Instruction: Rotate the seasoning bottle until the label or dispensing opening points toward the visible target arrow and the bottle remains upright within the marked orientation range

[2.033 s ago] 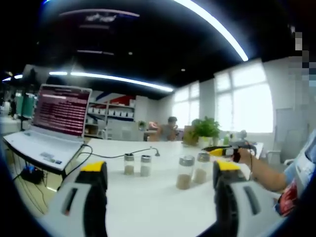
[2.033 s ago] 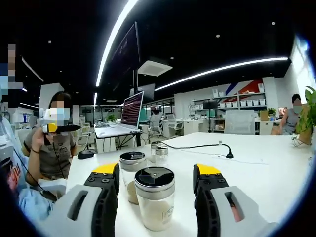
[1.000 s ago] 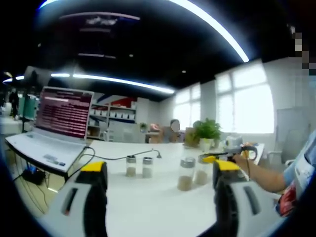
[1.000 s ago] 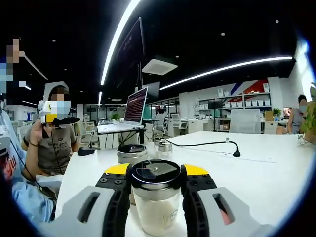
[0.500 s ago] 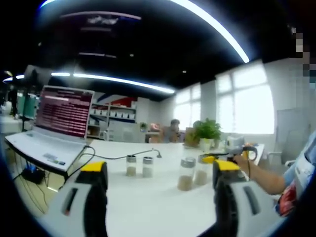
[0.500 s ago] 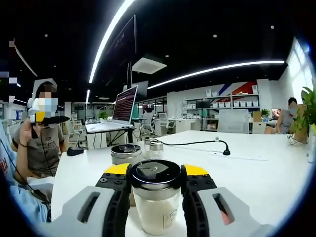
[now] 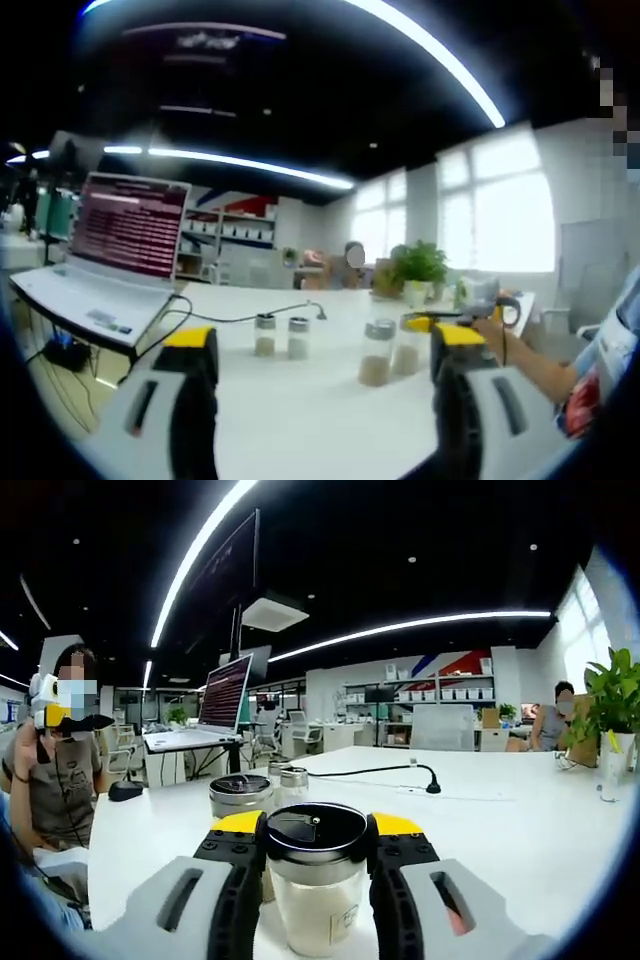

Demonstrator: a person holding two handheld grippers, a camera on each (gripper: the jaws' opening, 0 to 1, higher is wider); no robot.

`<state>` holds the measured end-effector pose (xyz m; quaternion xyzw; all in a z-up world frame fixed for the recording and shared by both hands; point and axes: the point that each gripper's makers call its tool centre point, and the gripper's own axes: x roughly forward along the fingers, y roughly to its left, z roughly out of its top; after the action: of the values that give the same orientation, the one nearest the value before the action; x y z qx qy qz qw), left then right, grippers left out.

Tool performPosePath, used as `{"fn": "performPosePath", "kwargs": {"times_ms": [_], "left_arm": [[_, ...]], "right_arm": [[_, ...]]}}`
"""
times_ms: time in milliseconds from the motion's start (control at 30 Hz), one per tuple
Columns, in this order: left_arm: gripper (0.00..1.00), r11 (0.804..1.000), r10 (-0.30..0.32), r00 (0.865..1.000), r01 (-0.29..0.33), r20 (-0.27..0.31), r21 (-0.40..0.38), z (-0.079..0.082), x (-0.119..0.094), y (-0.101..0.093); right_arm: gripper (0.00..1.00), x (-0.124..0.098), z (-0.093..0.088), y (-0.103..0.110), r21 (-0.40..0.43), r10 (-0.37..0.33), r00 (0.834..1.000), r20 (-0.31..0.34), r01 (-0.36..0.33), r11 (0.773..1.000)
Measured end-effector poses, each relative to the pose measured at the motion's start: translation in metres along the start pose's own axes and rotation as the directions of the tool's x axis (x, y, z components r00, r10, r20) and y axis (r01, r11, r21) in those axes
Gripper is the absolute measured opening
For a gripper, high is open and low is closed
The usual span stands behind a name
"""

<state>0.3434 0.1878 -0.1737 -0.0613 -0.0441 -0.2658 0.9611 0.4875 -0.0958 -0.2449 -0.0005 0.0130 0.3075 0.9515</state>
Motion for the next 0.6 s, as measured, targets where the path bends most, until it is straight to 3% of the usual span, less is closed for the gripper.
{"fn": "performPosePath", "kwargs": {"times_ms": [367,600], "left_arm": [[0.93,1.000,0.003,1.000,-0.003,0.006,-0.004,0.0013,-0.0016,0.0018],[0.93,1.000,-0.004,1.000,0.004,0.001,-0.004,-0.0004,0.0000,-0.0006]], "right_arm": [[0.39,0.0014,0.0005,-0.0042,-0.012,-0.149,0.989,0.015,0.149,0.989],[0.39,0.0011,0.0000,-0.0071,-0.020,-0.272,0.962,0.027,0.273,0.962]]}}
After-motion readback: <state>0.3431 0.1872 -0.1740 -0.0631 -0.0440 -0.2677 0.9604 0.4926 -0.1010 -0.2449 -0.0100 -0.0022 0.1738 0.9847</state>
